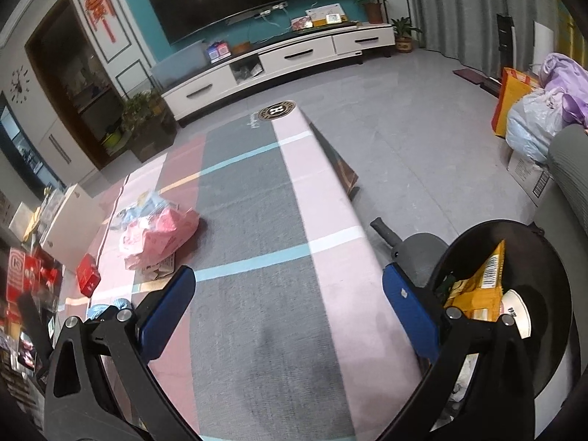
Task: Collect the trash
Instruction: 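Grasp the blue cloth with the left gripper while the right grasps the pink bag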
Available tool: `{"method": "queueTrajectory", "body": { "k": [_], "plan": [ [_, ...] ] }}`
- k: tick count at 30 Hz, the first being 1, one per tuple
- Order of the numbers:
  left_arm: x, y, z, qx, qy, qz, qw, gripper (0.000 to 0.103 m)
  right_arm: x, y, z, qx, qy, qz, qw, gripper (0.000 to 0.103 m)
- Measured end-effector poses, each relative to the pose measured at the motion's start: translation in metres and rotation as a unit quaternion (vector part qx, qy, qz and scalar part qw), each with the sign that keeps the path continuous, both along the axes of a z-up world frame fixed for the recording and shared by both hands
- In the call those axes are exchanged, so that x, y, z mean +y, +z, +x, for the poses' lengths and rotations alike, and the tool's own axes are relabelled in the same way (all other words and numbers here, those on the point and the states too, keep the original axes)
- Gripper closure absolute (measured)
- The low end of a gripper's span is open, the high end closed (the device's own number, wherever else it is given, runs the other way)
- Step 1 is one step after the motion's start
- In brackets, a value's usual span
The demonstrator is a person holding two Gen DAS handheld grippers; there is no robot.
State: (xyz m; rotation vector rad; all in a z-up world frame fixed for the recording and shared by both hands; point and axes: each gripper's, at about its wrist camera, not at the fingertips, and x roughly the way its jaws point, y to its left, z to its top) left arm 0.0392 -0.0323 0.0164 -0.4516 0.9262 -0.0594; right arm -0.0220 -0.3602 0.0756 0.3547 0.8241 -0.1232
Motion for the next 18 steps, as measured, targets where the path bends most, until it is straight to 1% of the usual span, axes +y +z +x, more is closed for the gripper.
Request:
{"method": "queueTrajectory", "body": {
  "k": [3,6,11,12,15,16,18],
  "plan": [
    [0.013,0.004,-0.011,-0.001,0.001,-0.006,1.0000,0.076,0.015,-0.005,0.005,0.006,0.017,-0.004,1.000,0.003],
    [0.032,0.013,-0.023,-0.013,0.000,-0.005,0.9999,0.076,0.031,-0.010,0.012,0.011,0.029,-0.007,0.999,0.003],
    [0.069,0.033,-0.047,-0.045,-0.006,0.033,0.9984,0.076,0.062,-0.015,0.036,0.018,0.049,0.010,0.999,0.003],
    [0.075,0.034,-0.049,-0.048,-0.006,0.034,0.9982,0.076,0.072,-0.016,0.046,0.021,0.054,0.015,0.998,0.003],
    [0.096,0.030,-0.056,-0.060,0.014,0.011,0.9980,0.076,0.099,-0.019,0.076,0.037,0.063,0.020,0.997,0.003],
    [0.099,0.028,-0.056,-0.059,0.020,0.009,0.9980,0.076,0.110,-0.020,0.088,0.043,0.063,0.016,0.997,0.003],
    [0.104,0.023,-0.055,-0.050,0.015,-0.001,0.9986,0.076,0.128,-0.020,0.107,0.046,0.068,0.013,0.997,0.003]
  ]
}}
